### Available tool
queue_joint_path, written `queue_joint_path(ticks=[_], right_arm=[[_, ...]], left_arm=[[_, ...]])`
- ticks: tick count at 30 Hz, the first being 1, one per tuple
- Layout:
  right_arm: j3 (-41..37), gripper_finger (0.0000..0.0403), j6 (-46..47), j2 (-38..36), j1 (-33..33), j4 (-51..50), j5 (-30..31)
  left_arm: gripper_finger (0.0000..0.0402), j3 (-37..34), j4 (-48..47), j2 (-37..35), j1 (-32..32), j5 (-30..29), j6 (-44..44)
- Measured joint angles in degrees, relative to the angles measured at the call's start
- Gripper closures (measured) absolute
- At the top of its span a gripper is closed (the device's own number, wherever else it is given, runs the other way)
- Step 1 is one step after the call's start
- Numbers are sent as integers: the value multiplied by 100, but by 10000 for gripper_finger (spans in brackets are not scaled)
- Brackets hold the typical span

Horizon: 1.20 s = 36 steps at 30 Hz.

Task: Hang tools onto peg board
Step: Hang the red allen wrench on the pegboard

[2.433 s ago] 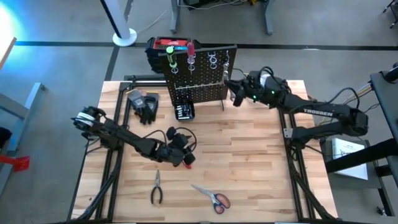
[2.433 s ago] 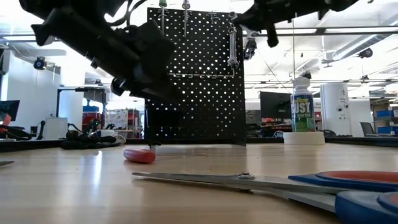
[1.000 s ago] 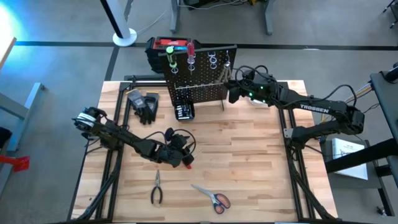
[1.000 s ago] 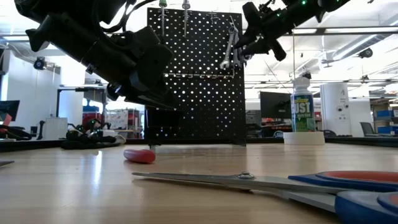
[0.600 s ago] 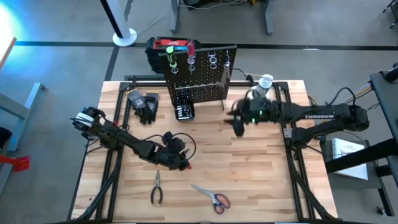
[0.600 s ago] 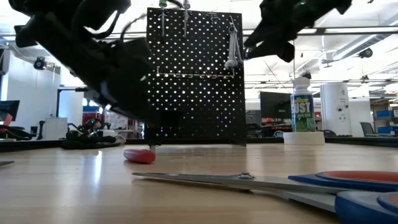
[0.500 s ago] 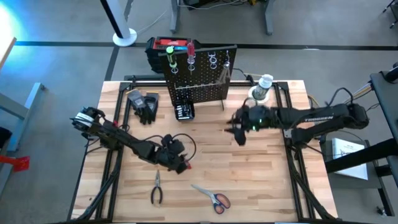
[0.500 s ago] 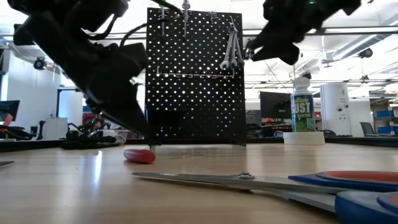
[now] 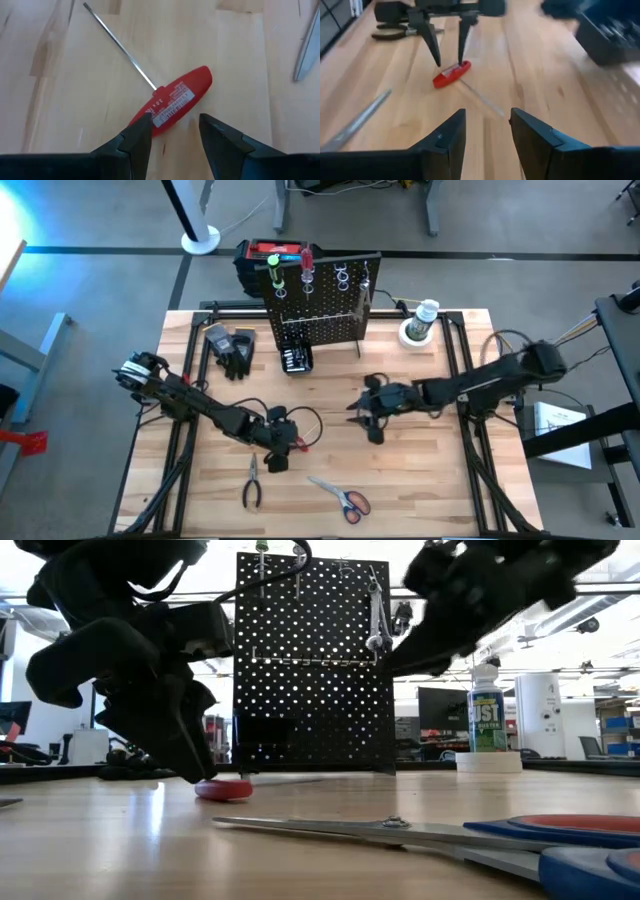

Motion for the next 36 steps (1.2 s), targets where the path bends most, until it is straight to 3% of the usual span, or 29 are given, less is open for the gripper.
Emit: queue_joint_path(ticks=[3, 9, 19, 25, 31, 36], right_arm=[[301, 269, -621, 772, -4, 459, -4], [1252, 278, -1436, 2142, -10, 374, -12], [3077, 279, -1735, 3675, -11, -1020, -439], [3708, 301, -1820, 4048, -24, -1724, -493], [3738, 392, -1895, 4092, -67, -1855, -792], [3732, 400, -1618, 4073, -129, -1886, -1028]], left_arm=[[247, 0, -1, 0, 0, 8, -17], [247, 0, -3, 0, 16, -11, -9], [247, 0, -15, 4, 70, -29, 0], [247, -4, -30, 4, 63, -56, -2], [247, -4, 4, 4, 66, -84, 9], [247, 24, 28, 10, 63, -248, -17]])
